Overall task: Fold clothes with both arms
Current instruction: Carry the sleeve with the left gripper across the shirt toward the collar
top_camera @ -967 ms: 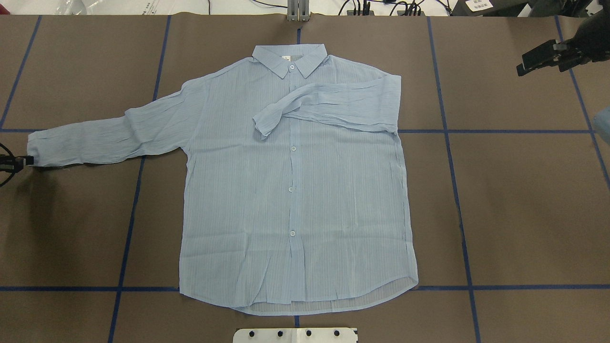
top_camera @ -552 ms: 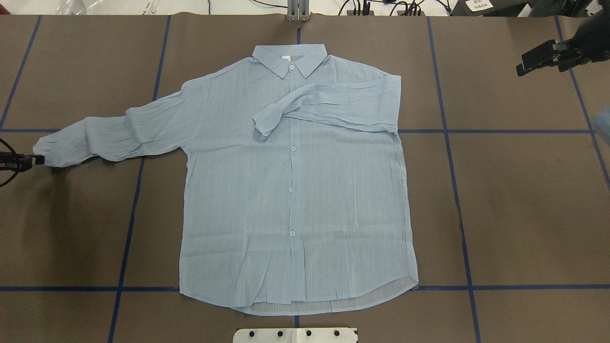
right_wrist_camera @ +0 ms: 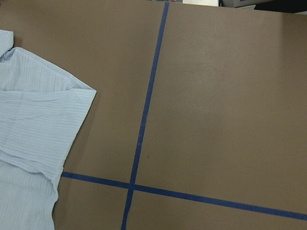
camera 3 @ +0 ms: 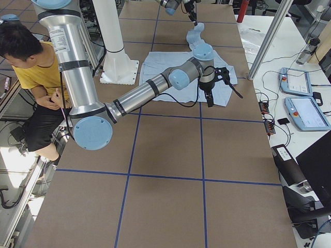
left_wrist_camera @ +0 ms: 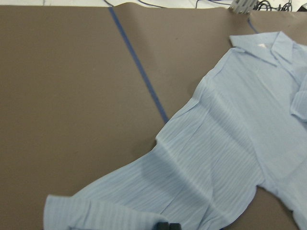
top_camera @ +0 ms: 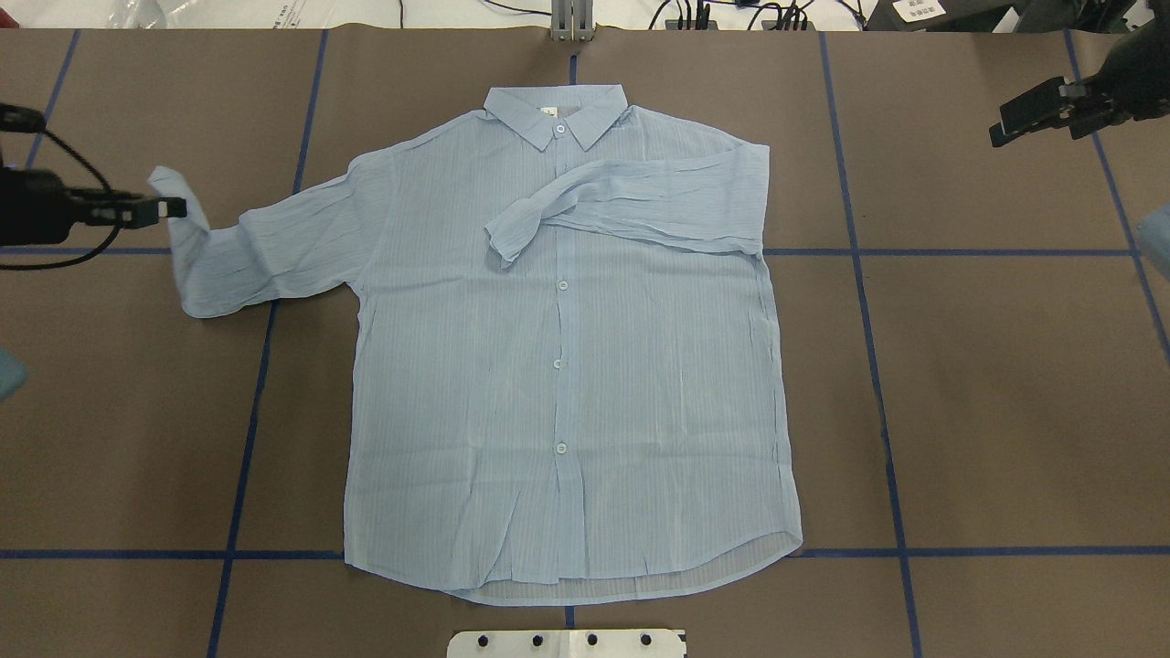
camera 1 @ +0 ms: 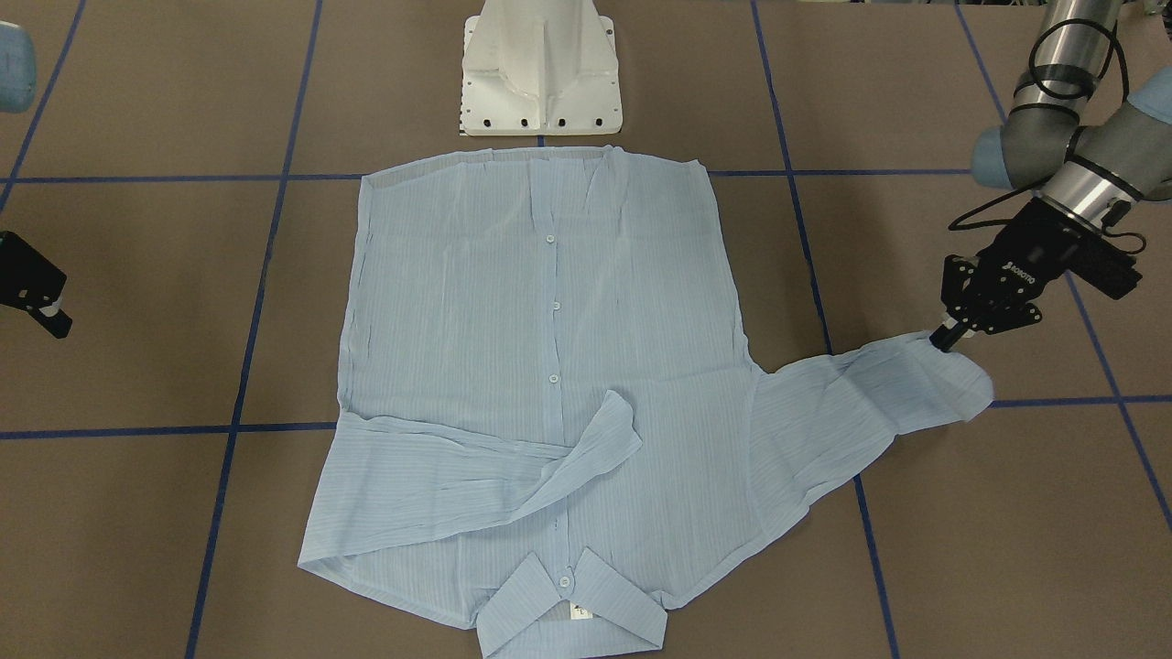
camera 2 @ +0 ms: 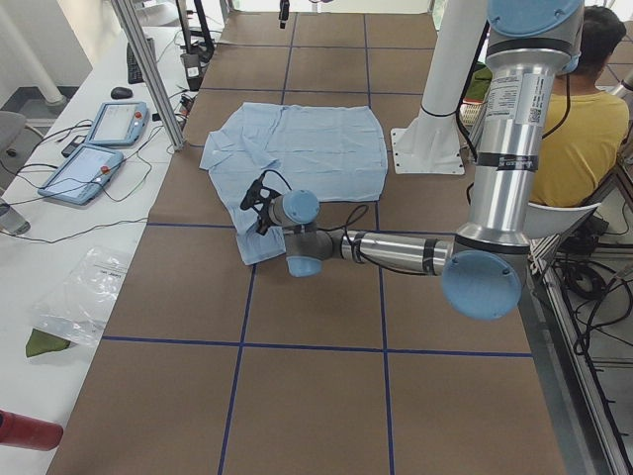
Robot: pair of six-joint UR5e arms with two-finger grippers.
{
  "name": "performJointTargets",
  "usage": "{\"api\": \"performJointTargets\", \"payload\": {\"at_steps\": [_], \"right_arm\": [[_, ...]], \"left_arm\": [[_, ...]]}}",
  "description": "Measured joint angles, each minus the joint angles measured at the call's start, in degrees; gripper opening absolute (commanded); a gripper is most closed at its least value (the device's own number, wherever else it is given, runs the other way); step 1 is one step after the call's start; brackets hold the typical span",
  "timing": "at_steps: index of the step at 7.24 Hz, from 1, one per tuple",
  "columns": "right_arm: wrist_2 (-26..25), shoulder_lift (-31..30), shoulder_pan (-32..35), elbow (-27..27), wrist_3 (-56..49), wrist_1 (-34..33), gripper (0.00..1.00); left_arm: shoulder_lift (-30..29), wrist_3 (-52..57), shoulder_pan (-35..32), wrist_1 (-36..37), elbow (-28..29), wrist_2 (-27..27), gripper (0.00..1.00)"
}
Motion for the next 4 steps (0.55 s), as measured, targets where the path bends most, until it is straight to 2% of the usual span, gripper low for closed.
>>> {"api": "performJointTargets", "payload": {"at_steps": [2, 4], "right_arm": [[-0.05, 0.32, 0.00, -0.05, 0.00, 0.00, 1.00], [-0.06, 0.63, 0.00, -0.17, 0.00, 0.00, 1.00]], "left_arm": [[-13.53, -8.64, 3.10, 12.64, -1.06, -0.48, 0.00], [-25.15, -12.98, 7.63, 23.77, -0.93, 2.01, 0.00]]}}
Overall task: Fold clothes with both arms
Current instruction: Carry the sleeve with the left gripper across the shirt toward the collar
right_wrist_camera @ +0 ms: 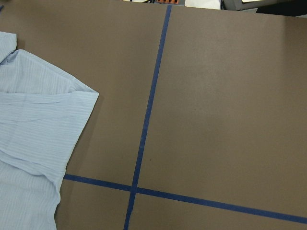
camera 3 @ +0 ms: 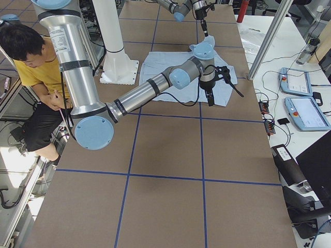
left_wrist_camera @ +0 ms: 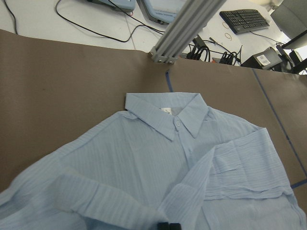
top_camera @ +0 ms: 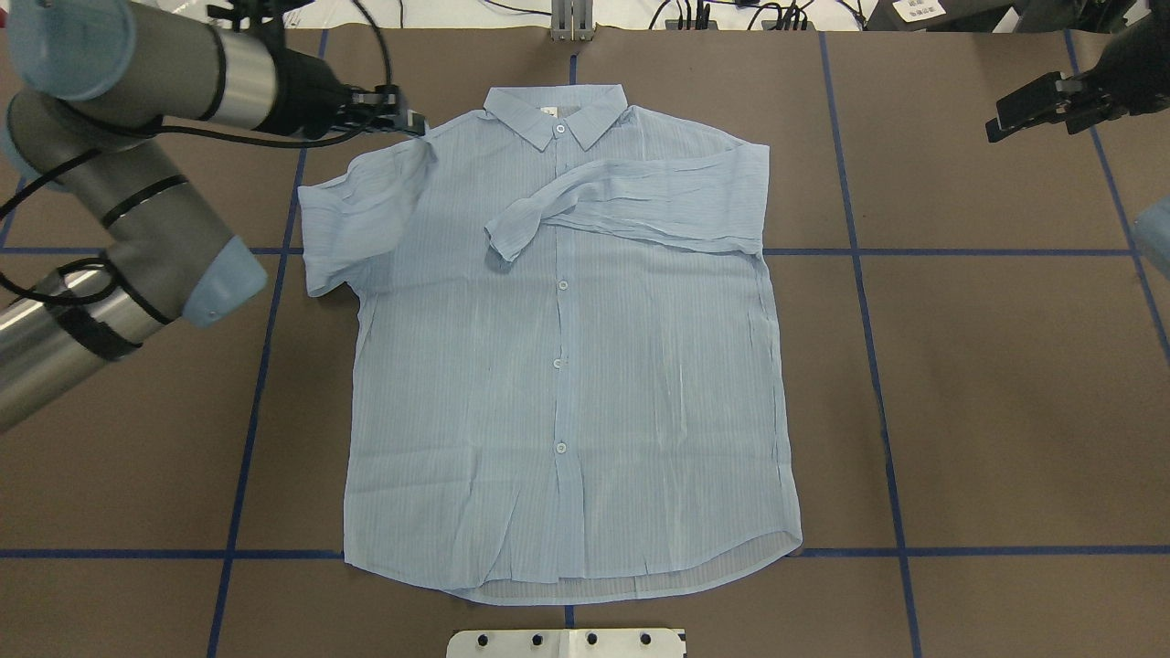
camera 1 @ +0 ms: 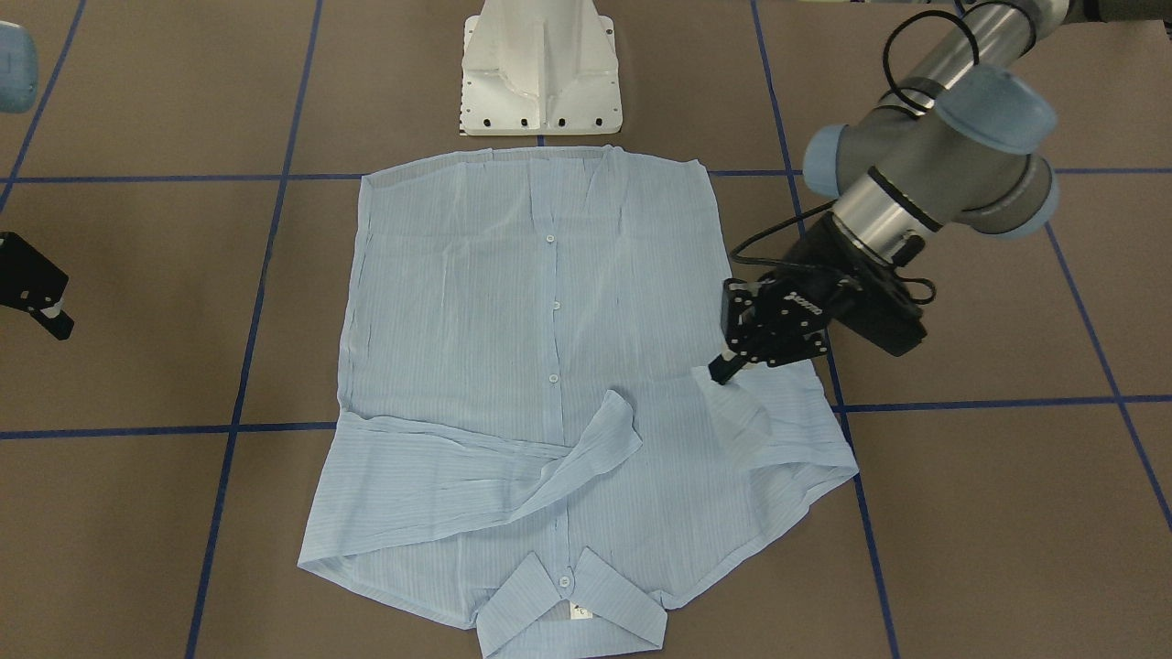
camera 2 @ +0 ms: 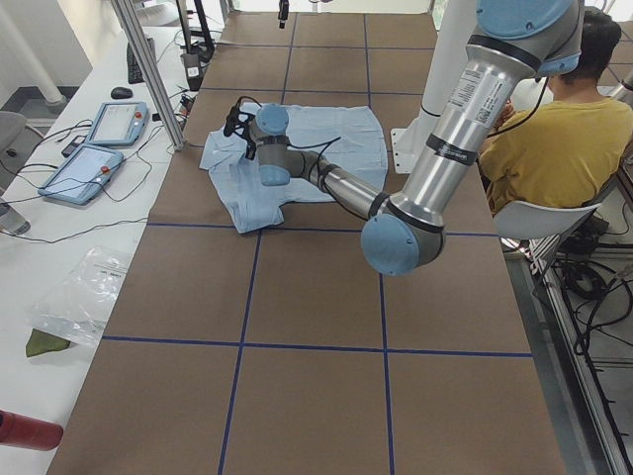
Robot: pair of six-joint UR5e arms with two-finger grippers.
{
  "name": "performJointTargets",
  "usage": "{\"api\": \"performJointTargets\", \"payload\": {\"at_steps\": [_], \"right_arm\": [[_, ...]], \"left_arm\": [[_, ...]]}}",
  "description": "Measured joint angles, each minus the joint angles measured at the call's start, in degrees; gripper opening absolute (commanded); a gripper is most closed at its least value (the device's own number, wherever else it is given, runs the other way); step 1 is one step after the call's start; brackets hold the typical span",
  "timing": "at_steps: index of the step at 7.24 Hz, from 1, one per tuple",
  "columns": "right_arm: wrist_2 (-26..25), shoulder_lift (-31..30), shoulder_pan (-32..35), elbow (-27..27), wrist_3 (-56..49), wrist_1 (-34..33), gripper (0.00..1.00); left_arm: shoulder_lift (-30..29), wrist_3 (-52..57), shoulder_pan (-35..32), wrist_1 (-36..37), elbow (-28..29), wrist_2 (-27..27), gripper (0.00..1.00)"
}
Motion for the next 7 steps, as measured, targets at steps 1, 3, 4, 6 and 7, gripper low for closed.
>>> {"api": "performJointTargets", "payload": {"at_steps": [1, 3, 4, 6, 7], "right_arm": [[0.00, 0.10, 0.00, -0.05, 0.02, 0.00, 1.00], [0.00, 0.20, 0.00, -0.14, 0.08, 0.00, 1.00], [-0.02, 0.22, -0.02, -0.18, 0.11, 0.00, 1.00], [-0.08, 0.22, -0.04, -0.27, 0.16, 0.00, 1.00], [-0.09, 0.22, -0.06, -0.32, 0.19, -0.02, 1.00]], "left_arm": [[-4.25, -0.68, 2.04, 3.45, 0.47, 1.80, 0.00], [-9.71, -1.48, 7.49, 5.42, 3.72, 8.40, 0.00], [-11.78, -1.95, 10.21, 5.59, 6.17, 12.34, 0.00], [-16.90, -2.31, 16.22, 5.64, 13.64, 20.64, 0.56], [-19.74, -2.48, 18.63, 5.61, 17.47, 23.46, 1.00]]}}
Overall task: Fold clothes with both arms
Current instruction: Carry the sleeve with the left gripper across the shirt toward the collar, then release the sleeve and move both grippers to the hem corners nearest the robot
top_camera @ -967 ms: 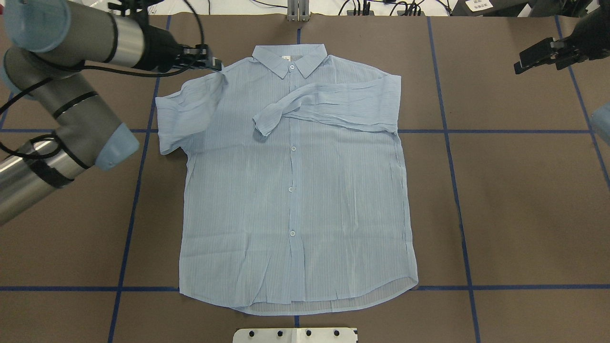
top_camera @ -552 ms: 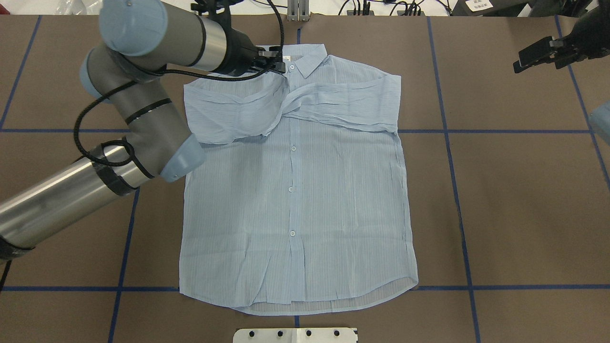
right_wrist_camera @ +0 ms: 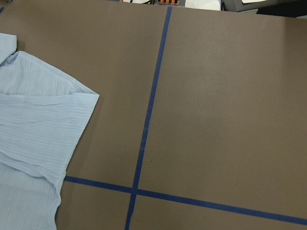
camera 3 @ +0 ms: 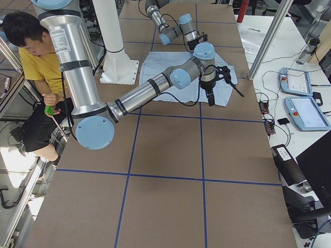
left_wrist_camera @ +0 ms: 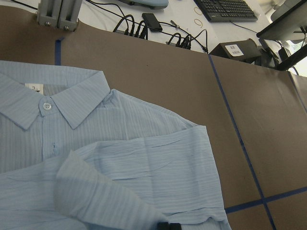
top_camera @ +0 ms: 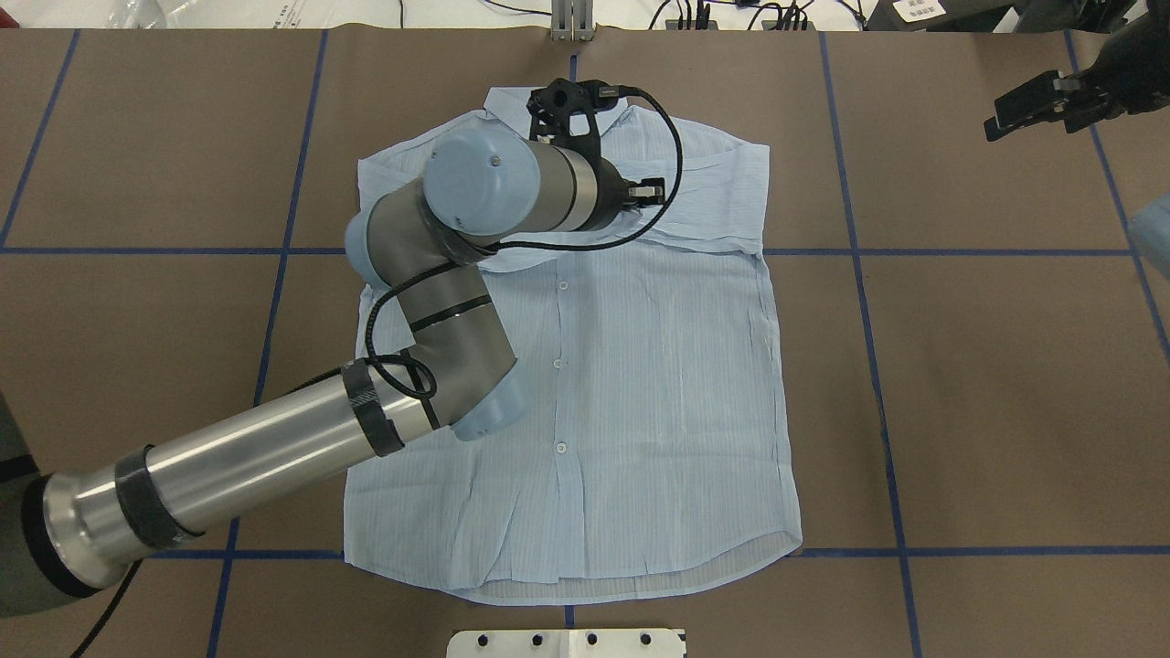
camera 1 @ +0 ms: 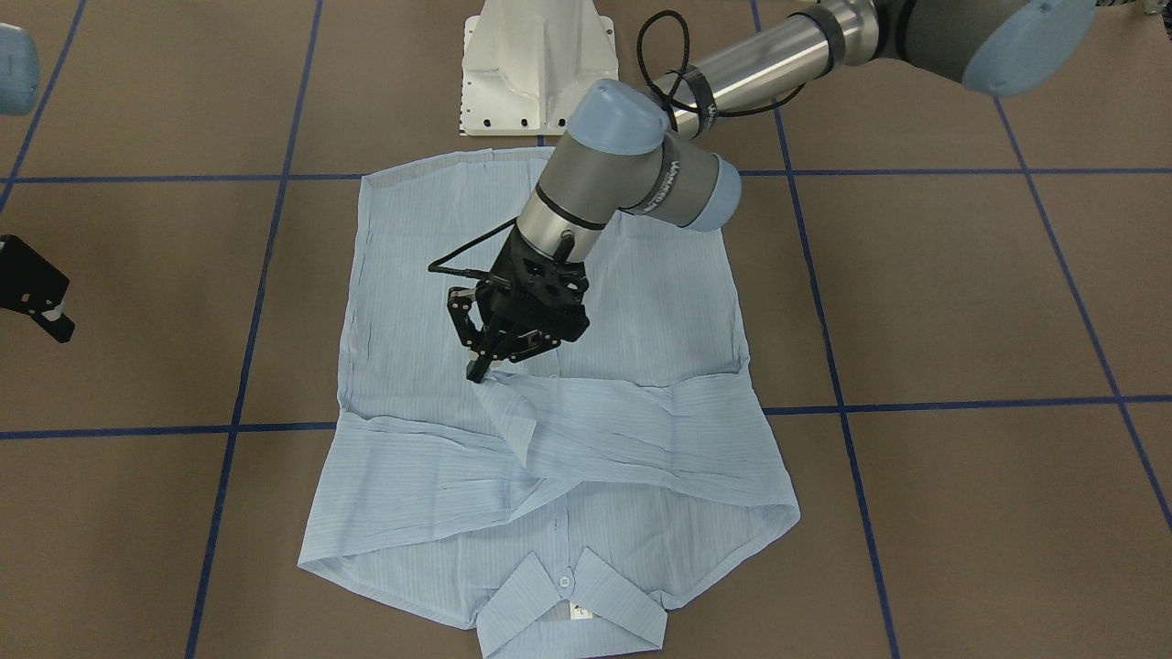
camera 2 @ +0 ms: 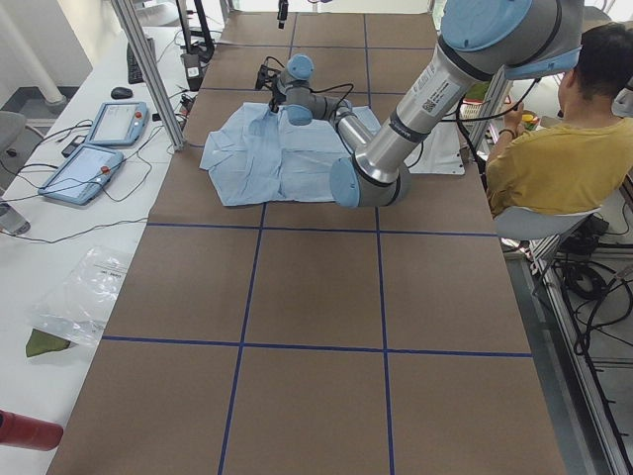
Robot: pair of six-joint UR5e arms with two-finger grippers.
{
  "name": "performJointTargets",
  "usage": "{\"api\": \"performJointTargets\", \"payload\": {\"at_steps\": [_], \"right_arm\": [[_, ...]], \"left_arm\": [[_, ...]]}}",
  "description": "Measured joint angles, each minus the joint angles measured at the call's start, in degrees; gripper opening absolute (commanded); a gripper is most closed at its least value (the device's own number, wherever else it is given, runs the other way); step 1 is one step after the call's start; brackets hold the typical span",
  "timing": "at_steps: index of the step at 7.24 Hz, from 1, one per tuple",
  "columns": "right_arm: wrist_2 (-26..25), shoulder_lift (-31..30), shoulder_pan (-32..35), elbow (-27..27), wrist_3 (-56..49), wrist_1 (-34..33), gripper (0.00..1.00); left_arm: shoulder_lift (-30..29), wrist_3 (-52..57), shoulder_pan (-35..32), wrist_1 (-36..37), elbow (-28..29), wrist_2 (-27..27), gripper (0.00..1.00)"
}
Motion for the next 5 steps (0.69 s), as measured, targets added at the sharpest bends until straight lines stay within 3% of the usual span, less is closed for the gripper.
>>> {"api": "performJointTargets", "payload": {"at_steps": [3, 5], "right_arm": [[-0.01, 0.06, -0.09, 0.03, 1.13, 0.01, 1.00], [-1.08, 0.08, -2.15, 1.09, 6.93, 0.31, 1.00]], "left_arm": [[-3.77, -2.45, 3.71, 0.30, 3.02, 3.02, 1.00], [-3.22, 0.69, 3.75, 4.68, 1.16, 1.20, 1.00]]}}
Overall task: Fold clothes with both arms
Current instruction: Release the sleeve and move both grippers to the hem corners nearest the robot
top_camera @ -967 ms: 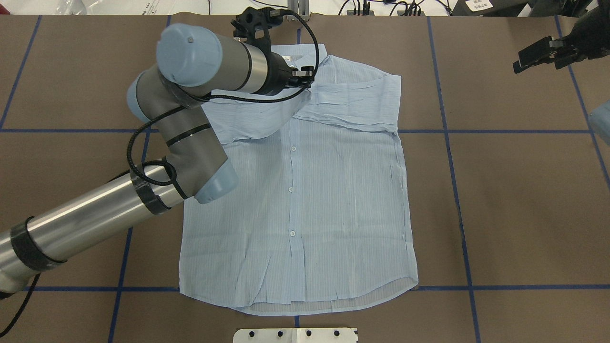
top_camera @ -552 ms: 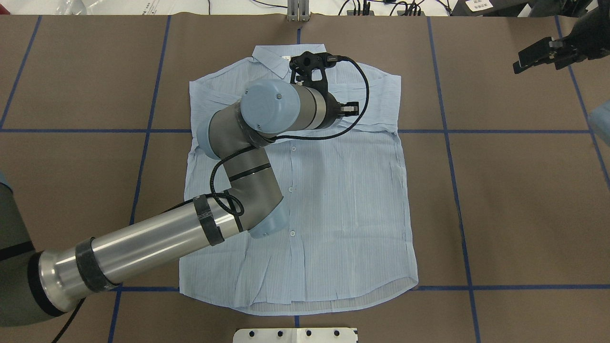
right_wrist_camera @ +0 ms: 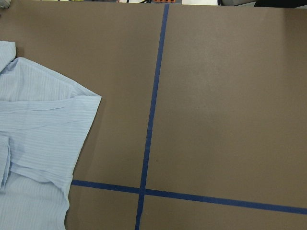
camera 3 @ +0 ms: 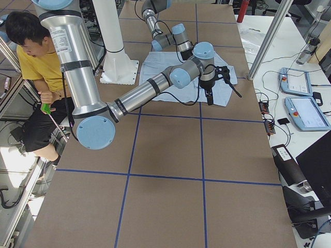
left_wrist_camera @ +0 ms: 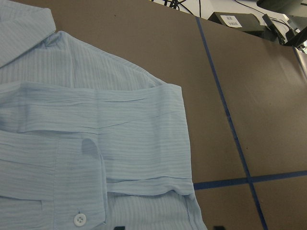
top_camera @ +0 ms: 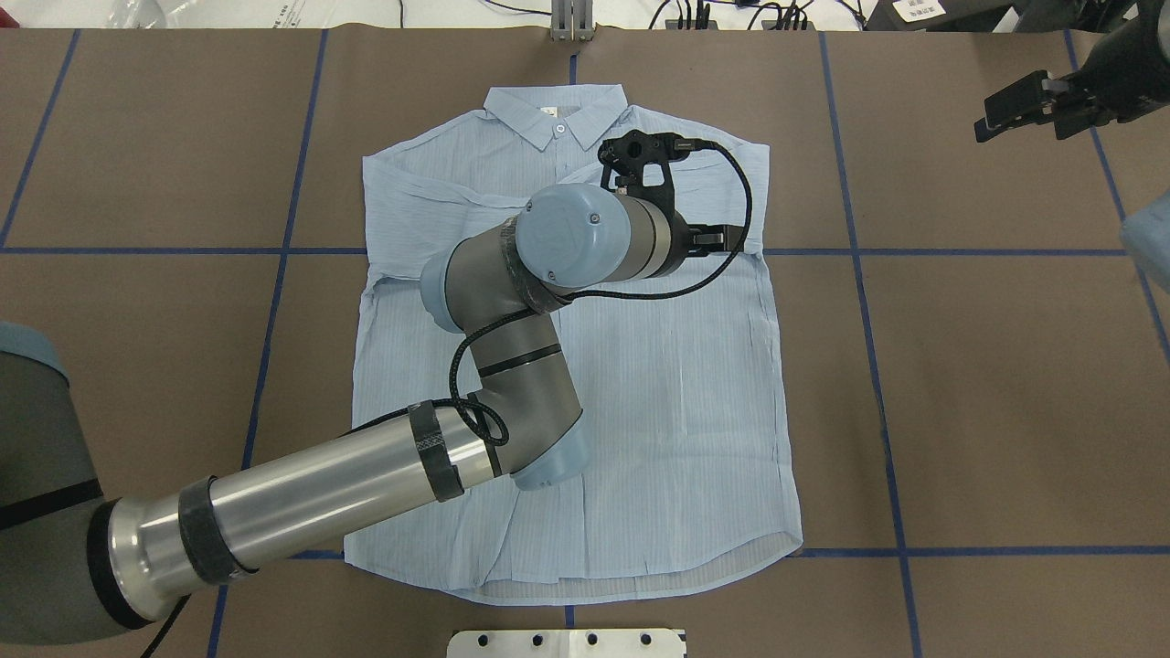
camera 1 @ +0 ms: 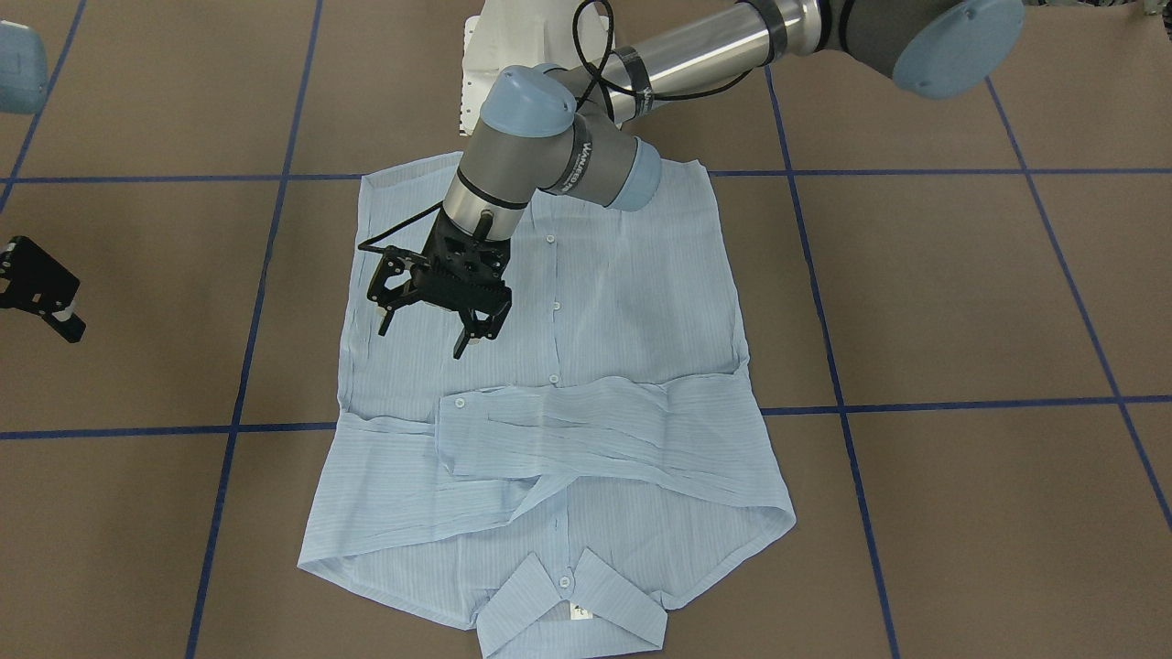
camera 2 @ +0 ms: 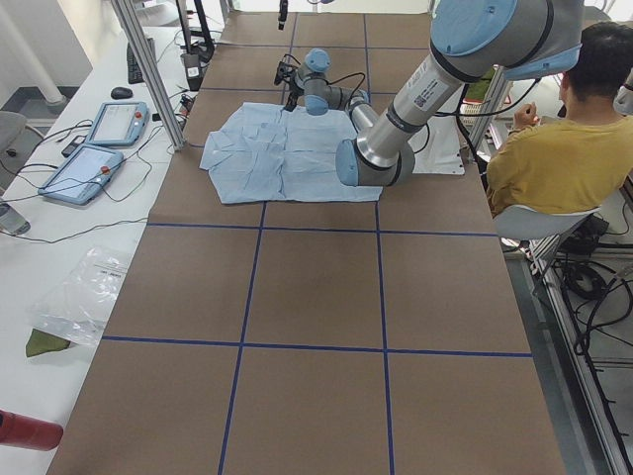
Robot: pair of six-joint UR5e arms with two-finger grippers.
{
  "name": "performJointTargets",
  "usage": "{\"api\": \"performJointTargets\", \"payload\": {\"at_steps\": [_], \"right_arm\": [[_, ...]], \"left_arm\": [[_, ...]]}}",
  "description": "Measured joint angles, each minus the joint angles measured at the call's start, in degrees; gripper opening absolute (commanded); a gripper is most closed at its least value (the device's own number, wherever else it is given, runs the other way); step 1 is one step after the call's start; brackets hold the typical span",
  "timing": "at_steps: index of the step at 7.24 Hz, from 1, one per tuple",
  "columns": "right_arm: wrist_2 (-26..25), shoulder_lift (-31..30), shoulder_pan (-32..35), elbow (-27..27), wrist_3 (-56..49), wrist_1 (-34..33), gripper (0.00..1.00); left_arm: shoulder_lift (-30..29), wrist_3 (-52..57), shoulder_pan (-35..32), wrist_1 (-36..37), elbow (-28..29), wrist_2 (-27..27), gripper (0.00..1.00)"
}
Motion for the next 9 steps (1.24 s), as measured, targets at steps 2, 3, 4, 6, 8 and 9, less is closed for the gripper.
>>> {"api": "performJointTargets", "payload": {"at_steps": [2, 3, 4, 6, 8, 9], "right_arm": [[-6.91, -0.51, -8.64, 4.63, 12.74, 0.25, 1.00], [-11.71, -1.77, -14.81, 8.14, 19.73, 0.25, 1.00], [-17.95, -4.13, -22.64, 12.97, 27.55, 0.22, 1.00], [-31.73, -10.03, -39.49, 21.57, 41.27, 0.16, 1.00], [-41.09, -13.98, -50.07, 23.90, 48.08, 0.15, 1.00], [-43.28, -14.74, -52.53, 24.16, 49.58, 0.15, 1.00]], "left_arm": [[7.16, 6.14, -0.28, 8.87, -11.40, -1.83, 1.00], [12.25, 8.49, -0.38, 13.69, -19.25, -2.39, 1.00], [17.96, 9.90, -0.42, 17.06, -26.83, -3.56, 1.00], [30.83, 10.57, -0.16, 18.93, -41.41, -5.43, 1.00], [41.39, 6.06, 2.35, 19.00, -49.23, -4.30, 1.00], [45.41, 1.88, 5.39, 19.01, -50.73, -1.55, 1.00]]}}
